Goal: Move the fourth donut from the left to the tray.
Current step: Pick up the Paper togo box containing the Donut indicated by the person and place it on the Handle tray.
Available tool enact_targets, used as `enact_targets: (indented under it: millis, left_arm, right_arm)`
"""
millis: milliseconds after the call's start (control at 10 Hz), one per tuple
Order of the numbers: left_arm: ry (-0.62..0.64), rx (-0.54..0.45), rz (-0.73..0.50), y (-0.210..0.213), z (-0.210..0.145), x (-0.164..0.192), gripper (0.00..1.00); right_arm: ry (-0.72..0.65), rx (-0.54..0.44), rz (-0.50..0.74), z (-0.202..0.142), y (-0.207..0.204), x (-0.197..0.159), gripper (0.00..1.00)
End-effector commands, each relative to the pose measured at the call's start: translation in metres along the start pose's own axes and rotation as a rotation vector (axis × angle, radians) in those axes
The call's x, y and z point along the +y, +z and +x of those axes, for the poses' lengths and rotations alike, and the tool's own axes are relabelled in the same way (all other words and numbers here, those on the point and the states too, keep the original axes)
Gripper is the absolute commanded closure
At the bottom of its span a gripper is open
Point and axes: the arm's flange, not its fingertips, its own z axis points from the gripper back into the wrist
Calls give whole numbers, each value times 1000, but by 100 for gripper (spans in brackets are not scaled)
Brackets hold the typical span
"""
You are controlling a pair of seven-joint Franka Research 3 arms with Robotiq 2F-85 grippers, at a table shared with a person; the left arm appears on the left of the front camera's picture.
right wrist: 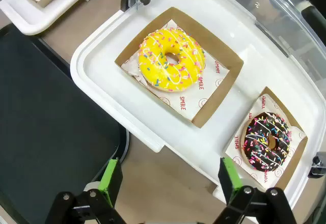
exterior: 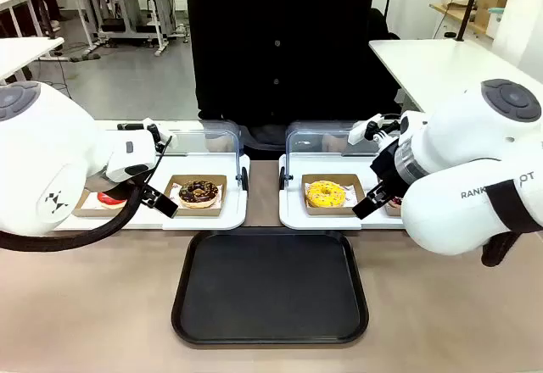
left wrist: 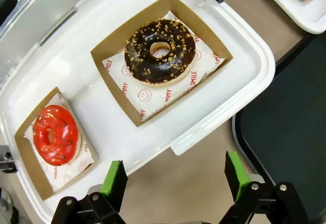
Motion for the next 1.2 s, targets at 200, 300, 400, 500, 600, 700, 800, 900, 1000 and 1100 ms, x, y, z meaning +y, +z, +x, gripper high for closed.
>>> enact_targets:
  millis: [200,300,400,500,600,700,800,900,1000,1100]
  left_arm:
    - [0,0,0,0,0,0,0]
    - [0,0,0,0,0,0,0]
    - [0,0,0,0,0,0,0]
    - [0,0,0,0,0,0,0]
    - [0,0,0,0,0,0,0]
    - [0,0,0,0,0,0,0]
    - [0,0,0,0,0,0,0]
    - [11,-18,-83,19,6,10,0]
    - [41,-47,-124,42,11,32,0]
    - [68,-72,-172,70,15,58,0]
  right_arm:
    - [0,0,0,0,0,0,0]
    - [0,0,0,0,0,0,0]
    - [0,0,0,0,0,0,0]
    - [0,0,0,0,0,0,0]
    - [0,0,0,0,0,0,0]
    - [0,0,0,0,0,0,0]
    - [2,0,0,0,0,0,0]
    - [-7,-49,8,12,24,-9,0]
    - [-22,-94,28,19,54,-21,0]
    - [-34,-146,87,19,89,-38,0]
